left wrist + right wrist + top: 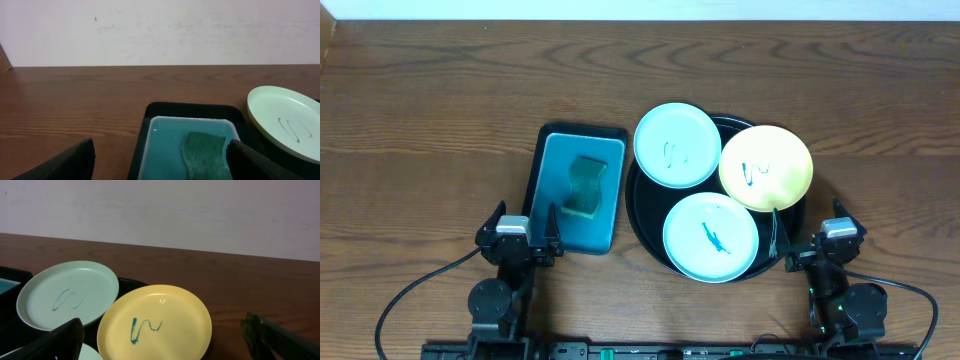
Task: Clean dirty plates on tray and stack at the side
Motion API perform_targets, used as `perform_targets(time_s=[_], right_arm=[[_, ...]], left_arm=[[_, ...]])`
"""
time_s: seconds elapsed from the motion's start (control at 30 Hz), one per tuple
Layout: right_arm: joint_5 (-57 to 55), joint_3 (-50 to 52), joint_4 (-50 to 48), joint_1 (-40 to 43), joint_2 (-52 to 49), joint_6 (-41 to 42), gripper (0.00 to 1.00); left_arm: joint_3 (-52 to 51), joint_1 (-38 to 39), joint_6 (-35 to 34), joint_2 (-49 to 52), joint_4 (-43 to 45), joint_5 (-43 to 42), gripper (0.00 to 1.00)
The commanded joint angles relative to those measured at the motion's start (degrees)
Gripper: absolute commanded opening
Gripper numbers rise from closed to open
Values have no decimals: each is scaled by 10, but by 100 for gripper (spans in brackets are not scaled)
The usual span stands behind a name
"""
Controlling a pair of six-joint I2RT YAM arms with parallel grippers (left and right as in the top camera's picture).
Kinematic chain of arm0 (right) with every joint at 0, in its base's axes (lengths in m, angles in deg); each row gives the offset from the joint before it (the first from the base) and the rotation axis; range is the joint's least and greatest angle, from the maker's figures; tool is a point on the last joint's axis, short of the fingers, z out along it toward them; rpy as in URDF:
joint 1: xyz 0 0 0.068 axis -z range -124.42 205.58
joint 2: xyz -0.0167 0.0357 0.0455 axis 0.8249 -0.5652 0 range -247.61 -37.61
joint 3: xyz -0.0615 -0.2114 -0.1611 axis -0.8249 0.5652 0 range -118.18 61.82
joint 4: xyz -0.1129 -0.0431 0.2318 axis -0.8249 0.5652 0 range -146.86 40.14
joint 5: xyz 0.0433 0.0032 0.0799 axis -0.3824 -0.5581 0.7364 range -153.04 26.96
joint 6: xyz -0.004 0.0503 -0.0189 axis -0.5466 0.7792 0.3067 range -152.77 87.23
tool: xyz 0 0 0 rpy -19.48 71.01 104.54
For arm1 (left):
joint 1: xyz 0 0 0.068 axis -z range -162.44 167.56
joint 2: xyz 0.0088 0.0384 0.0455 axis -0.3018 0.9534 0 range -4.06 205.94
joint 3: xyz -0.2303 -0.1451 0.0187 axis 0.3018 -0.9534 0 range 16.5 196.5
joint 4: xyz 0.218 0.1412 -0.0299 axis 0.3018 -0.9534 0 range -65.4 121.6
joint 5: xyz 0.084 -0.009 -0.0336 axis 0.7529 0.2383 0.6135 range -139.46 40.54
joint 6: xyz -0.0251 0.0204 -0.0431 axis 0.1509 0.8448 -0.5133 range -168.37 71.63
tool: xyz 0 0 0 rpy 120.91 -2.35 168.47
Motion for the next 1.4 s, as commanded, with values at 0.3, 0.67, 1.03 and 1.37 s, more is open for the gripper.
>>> perform_targets(time_s=[0.3, 0.67, 1.03, 1.37], right_arm=[[-2, 1, 2, -3, -2, -5, 99], [-2, 1, 2, -3, -2, -5, 99], [-2, 1, 2, -3, -2, -5, 99], [-2, 1, 2, -3, -2, -5, 99]], left_arm=[[-4, 2, 10, 0, -27, 5, 84], [-4, 2, 10, 0, -27, 3, 85], [-4, 2, 10, 0, -27, 3, 84], [-4, 2, -9, 0, -22, 2, 84]])
